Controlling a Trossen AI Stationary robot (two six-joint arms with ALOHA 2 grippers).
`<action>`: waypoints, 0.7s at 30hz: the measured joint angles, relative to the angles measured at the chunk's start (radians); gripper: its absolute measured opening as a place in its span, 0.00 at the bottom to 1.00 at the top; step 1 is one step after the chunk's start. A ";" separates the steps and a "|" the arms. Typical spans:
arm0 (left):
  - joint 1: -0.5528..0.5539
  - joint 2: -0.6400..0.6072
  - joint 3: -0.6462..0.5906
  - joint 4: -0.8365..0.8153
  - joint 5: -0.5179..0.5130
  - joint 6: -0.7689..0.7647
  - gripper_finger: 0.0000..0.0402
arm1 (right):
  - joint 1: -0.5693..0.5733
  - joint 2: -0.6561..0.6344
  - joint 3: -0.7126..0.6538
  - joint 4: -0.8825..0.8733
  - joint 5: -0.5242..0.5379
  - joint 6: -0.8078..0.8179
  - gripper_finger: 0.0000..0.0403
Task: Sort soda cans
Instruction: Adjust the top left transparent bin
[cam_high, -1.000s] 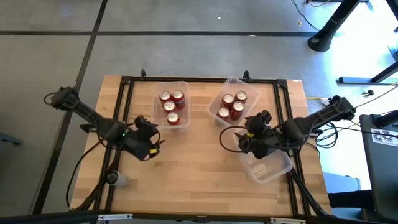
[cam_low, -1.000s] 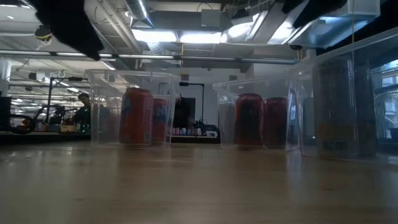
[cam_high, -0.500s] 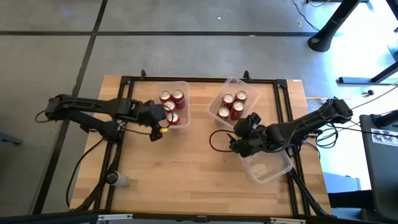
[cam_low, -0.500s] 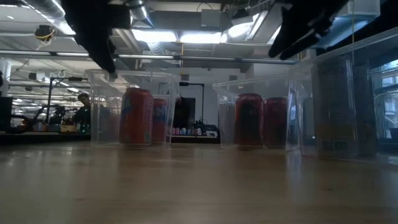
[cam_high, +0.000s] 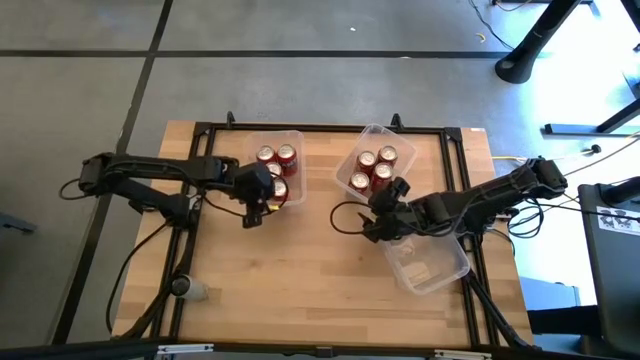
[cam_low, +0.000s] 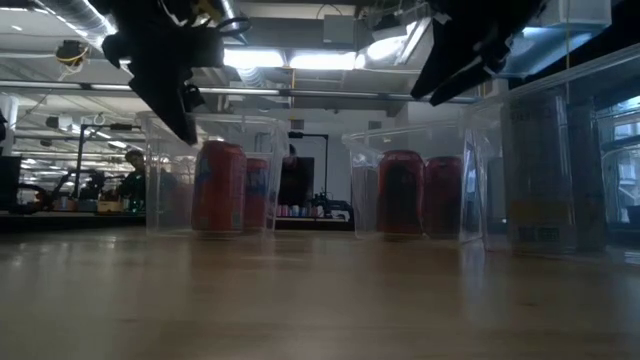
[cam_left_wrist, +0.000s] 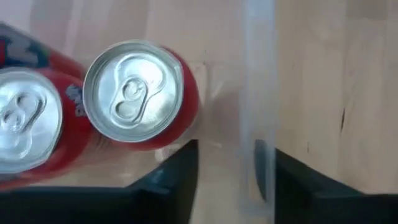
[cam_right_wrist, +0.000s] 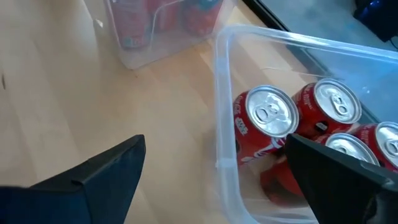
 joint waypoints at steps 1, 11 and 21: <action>0.000 0.000 0.000 -0.001 0.002 0.018 0.31 | 0.002 0.000 0.000 0.007 0.000 0.000 0.95; 0.043 -0.002 0.000 0.004 -0.078 0.146 0.07 | 0.002 0.000 0.000 0.051 -0.026 0.008 0.95; 0.236 0.000 -0.001 0.030 -0.051 0.347 0.08 | 0.002 0.000 0.000 0.064 -0.026 0.008 0.95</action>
